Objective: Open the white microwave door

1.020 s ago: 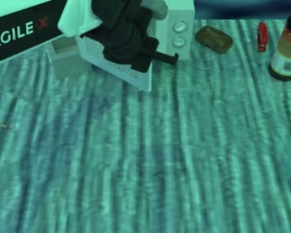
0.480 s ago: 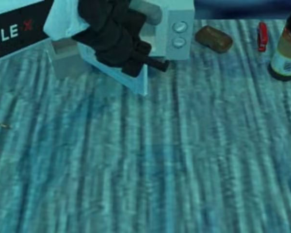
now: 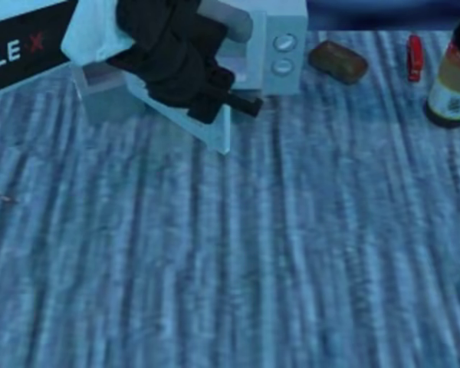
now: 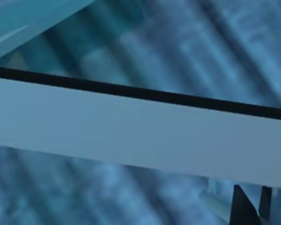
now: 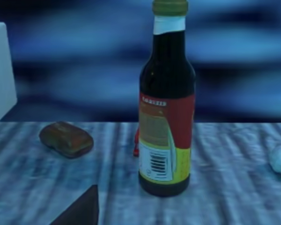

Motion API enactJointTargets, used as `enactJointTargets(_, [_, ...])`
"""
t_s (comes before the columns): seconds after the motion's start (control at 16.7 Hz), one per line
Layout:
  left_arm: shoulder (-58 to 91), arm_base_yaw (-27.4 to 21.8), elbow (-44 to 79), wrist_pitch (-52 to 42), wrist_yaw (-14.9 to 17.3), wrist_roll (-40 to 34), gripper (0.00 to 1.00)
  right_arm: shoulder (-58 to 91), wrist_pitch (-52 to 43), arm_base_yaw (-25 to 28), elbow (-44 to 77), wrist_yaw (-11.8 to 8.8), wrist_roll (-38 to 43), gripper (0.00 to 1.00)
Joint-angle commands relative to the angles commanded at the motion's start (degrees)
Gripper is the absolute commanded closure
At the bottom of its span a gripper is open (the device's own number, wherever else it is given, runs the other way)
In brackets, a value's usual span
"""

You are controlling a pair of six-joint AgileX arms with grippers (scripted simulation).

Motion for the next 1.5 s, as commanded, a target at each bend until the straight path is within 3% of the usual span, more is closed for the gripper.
enactJointTargets(1.08, [0.0,0.0,0.0,0.0,0.0,0.0,1.0,0.0,0.0,0.0,0.0,0.0,0.0,0.0])
enactJointTargets(1.5, [-2.72,1.94,-3.18,0.47,3.55,5.9,1.0,0.0,0.0,0.0,0.0,0.0,0.0,0.0])
